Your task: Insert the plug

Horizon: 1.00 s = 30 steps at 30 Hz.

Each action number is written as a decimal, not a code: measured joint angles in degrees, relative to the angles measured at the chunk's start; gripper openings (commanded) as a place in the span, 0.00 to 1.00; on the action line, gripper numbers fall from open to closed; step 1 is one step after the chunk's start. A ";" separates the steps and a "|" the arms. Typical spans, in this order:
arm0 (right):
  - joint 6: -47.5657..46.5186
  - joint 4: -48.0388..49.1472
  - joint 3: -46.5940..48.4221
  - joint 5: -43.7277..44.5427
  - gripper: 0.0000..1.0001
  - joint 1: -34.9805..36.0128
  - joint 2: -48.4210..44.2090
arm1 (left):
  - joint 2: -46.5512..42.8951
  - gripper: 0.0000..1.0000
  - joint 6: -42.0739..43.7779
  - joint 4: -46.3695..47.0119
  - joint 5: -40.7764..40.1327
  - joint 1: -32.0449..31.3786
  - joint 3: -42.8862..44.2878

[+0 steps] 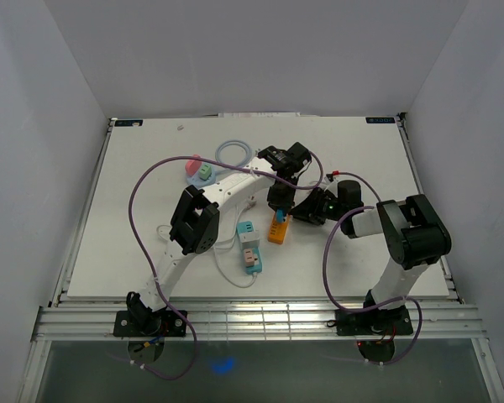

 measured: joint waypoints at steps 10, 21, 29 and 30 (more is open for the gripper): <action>1.40 3.41 0.02 -1.20 0.25 0.92 2.03 | 0.00 0.00 -0.20 0.02 0.09 0.04 0.00; 1.51 3.87 0.00 -1.20 0.22 0.96 2.05 | 0.00 0.00 -0.92 0.09 1.27 0.35 0.00; 1.49 4.09 0.00 -0.79 0.22 1.22 2.05 | 0.00 0.00 -1.38 0.20 2.21 0.63 0.00; 1.49 4.09 0.00 -0.74 0.21 1.25 2.05 | 0.00 0.00 -1.49 0.20 2.32 0.68 0.00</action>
